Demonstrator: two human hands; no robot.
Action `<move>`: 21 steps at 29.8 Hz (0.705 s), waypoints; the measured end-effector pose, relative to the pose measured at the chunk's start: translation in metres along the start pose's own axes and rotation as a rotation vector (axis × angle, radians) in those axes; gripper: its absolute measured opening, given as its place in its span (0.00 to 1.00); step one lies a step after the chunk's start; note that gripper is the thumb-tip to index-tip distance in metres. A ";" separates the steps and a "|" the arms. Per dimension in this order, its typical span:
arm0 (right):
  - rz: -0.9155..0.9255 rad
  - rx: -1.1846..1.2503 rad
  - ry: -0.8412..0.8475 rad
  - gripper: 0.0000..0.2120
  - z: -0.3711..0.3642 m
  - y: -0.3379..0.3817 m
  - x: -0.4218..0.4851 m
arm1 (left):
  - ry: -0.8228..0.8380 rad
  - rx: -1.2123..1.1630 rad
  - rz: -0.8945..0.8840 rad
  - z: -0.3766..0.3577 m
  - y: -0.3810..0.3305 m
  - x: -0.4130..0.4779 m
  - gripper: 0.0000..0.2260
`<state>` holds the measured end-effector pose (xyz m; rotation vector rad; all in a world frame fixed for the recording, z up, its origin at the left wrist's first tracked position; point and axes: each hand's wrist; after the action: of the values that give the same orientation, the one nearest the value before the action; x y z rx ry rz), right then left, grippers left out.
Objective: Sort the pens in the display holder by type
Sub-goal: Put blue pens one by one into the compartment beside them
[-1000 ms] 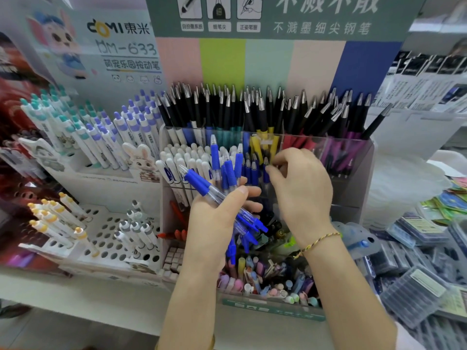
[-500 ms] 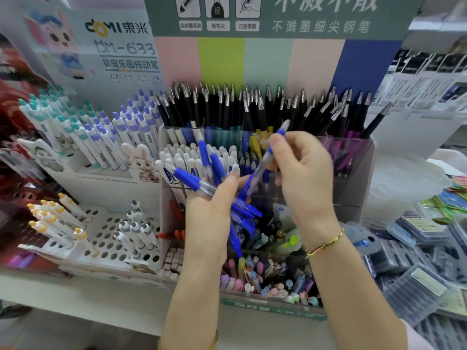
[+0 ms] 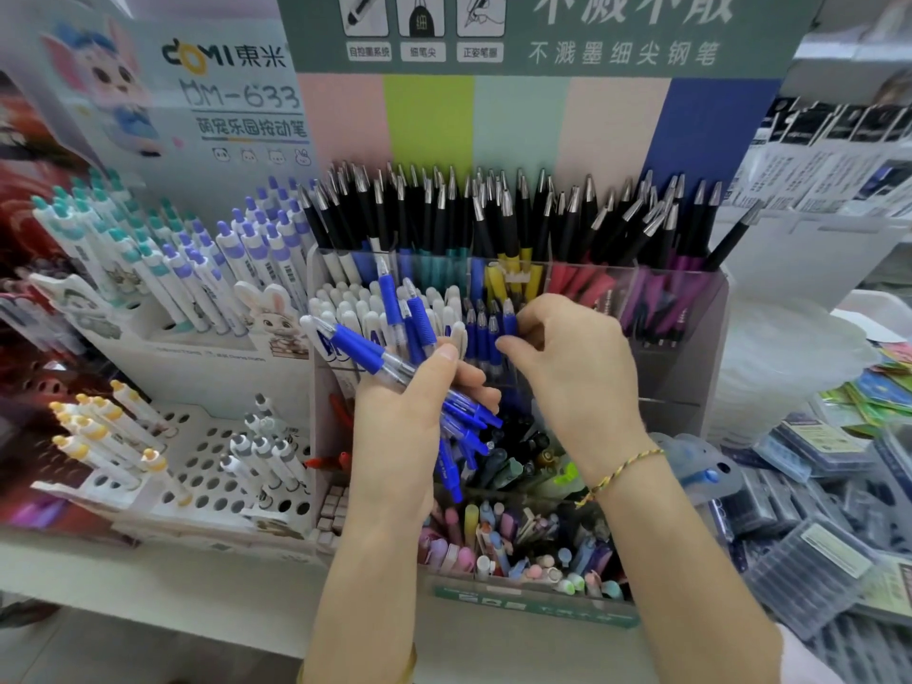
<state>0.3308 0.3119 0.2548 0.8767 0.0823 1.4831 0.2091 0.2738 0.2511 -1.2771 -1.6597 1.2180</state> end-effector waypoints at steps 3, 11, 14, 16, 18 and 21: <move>-0.043 -0.104 0.044 0.08 0.006 0.003 0.004 | 0.019 0.007 0.022 -0.001 0.000 -0.001 0.11; -0.090 -0.169 0.069 0.11 -0.008 0.000 -0.001 | 0.090 0.011 0.051 -0.003 0.002 -0.003 0.03; -0.086 -0.160 0.023 0.09 -0.011 0.000 0.001 | 0.105 0.013 0.052 -0.004 0.002 -0.004 0.03; -0.100 -0.207 0.046 0.11 -0.011 -0.002 0.000 | 0.114 0.003 0.069 -0.005 0.003 -0.005 0.03; -0.115 -0.203 0.049 0.12 -0.009 -0.003 0.000 | 0.123 0.007 0.076 -0.005 0.004 -0.005 0.03; -0.084 -0.028 -0.051 0.09 0.001 -0.003 0.002 | 0.136 0.012 0.089 -0.005 0.005 -0.005 0.02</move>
<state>0.3337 0.3142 0.2547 0.8778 0.0605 1.3798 0.2160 0.2708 0.2480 -1.4080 -1.5108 1.1636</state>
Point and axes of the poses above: each hand's wrist, its own x-axis towards the middle knuckle, its own z-axis out of the back of the hand, y = z × x, and after that the axes turned 5 degrees about -y, right-handed
